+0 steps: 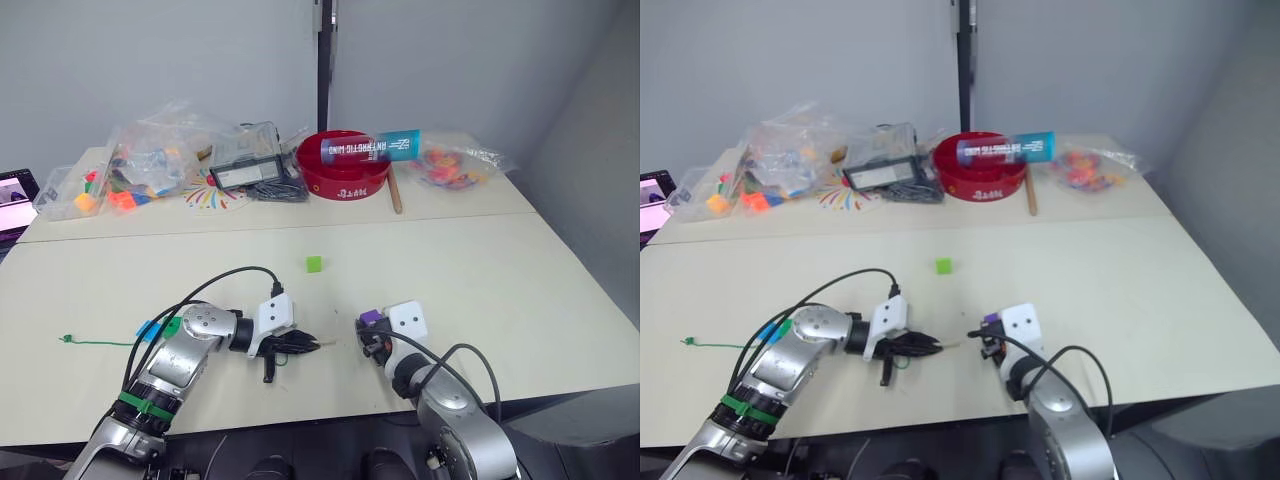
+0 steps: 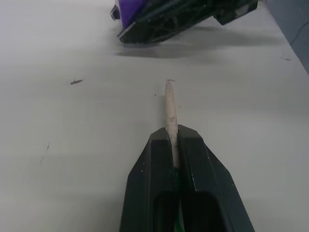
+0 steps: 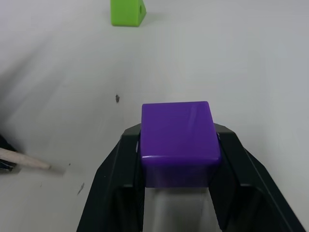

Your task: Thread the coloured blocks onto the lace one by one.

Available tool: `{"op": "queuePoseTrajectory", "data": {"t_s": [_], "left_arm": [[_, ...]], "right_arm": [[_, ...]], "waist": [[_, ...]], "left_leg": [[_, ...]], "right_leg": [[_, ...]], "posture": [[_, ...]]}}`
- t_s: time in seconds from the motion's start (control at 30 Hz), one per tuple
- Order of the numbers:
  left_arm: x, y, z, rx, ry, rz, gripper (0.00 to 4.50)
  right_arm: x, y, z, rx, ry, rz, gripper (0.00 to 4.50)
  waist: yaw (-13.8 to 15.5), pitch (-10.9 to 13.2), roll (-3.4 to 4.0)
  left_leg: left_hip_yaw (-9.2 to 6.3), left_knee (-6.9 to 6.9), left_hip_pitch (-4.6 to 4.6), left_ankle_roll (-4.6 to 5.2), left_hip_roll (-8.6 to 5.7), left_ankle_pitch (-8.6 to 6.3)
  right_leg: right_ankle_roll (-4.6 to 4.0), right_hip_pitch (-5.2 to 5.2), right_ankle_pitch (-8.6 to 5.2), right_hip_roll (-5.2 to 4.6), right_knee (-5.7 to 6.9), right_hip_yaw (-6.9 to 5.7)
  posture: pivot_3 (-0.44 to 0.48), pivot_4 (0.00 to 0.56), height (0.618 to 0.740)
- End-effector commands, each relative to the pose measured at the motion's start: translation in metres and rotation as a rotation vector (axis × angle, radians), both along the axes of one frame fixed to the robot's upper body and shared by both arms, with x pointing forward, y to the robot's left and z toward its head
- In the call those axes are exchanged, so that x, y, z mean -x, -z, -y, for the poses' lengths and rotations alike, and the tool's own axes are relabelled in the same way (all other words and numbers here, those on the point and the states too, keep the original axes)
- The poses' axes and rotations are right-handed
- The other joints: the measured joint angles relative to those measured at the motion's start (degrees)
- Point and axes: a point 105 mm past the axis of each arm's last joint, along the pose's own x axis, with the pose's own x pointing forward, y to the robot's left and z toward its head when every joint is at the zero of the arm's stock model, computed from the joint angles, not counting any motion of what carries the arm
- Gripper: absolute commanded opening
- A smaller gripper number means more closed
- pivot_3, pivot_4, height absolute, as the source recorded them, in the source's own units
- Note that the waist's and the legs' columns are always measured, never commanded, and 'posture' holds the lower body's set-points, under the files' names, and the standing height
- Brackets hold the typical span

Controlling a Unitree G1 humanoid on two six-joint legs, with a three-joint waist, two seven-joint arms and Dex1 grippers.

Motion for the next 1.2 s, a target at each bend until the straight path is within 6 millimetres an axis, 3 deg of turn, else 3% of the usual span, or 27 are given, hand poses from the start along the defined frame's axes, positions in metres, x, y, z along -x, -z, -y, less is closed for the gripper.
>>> {"op": "queuePoseTrajectory", "data": {"t_s": [0.03,0.13,0.2,0.3,0.43,0.6,0.7,0.8,0.87,1.2], "left_arm": [[-0.001,-0.008,0.003,0.013,0.017,0.019,0.00],[-0.002,-0.009,0.002,0.013,0.017,0.022,0.00],[-0.003,-0.009,0.001,0.011,0.015,0.023,0.00],[-0.003,-0.009,0.000,0.008,0.013,0.024,0.00],[-0.002,-0.009,-0.001,0.007,0.011,0.024,0.00],[-0.003,-0.009,-0.003,0.008,0.003,0.025,0.00],[-0.003,-0.009,-0.002,0.008,0.005,0.024,0.00],[-0.003,-0.008,-0.001,0.007,0.013,0.023,0.00],[-0.003,-0.009,0.000,0.008,0.019,0.025,0.00],[0.001,-0.018,0.001,0.012,0.025,0.050,0.00]], "right_arm": [[-0.003,0.012,0.003,0.014,0.045,-0.036,1.18],[-0.003,0.027,0.003,0.015,0.056,-0.090,1.18],[0.000,0.027,0.000,-0.018,0.038,-0.094,2.25],[0.002,0.016,0.000,-0.053,0.012,-0.058,3.23],[0.004,-0.014,0.010,-0.034,-0.057,0.046,4.48],[0.011,-0.054,0.016,0.073,-0.356,0.162,4.48],[0.014,-0.064,0.019,0.130,-0.595,0.157,4.48],[0.020,-0.058,0.024,0.192,-0.855,0.064,4.48],[0.008,-0.051,0.032,0.289,-0.983,0.002,4.48],[-0.046,-0.030,0.040,0.569,-1.173,-0.022,4.48]], "waist": [[0.15,-0.01,-0.01],[0.30,-0.05,-0.08],[0.41,-0.07,-0.10],[0.56,-0.07,-0.10],[1.16,-0.07,-0.10],[1.04,-0.06,-0.10],[0.89,-0.05,-0.10],[0.91,-0.03,-0.12],[0.92,-0.02,-0.14],[1.01,-0.02,-0.14]], "left_leg": [[0.01,0.00,-0.01,0.00,-0.01,0.00],[0.01,-0.01,0.08,0.00,0.01,0.00],[0.01,-0.01,0.18,0.00,0.02,0.00],[0.02,-0.01,0.20,0.00,0.04,0.00],[0.02,0.02,0.13,0.00,-0.02,0.00],[0.03,0.04,0.02,0.02,-0.03,-0.01],[0.00,0.00,0.07,0.03,0.06,-0.01],[0.04,0.03,0.06,0.06,0.08,-0.03],[0.06,0.05,0.07,0.08,0.08,-0.04],[0.11,0.08,-0.10,0.06,0.06,-0.03]], "right_leg": [[0.00,-0.01,0.00,-0.01,-0.01,0.00],[0.00,0.06,0.00,0.00,-0.01,0.00],[0.00,0.16,0.00,0.00,-0.02,0.00],[-0.01,0.17,0.00,0.02,-0.02,0.01],[0.00,0.16,0.00,-0.02,-0.04,0.01],[0.00,0.09,0.00,-0.02,-0.08,0.01],[-0.01,0.13,0.00,0.08,-0.09,-0.03],[-0.01,0.20,-0.01,0.08,-0.18,-0.04],[-0.02,0.22,-0.01,0.08,-0.19,-0.04],[-0.01,0.02,0.00,0.02,-0.13,-0.03]], "posture": [[0.000,0.150,0.740],[0.000,0.150,0.740],[0.000,0.150,0.740],[0.000,0.150,0.740],[0.000,0.150,0.740],[0.000,0.150,0.740],[0.000,0.150,0.740],[0.000,0.150,0.740],[0.000,0.150,0.740],[0.000,0.150,0.740]]}}
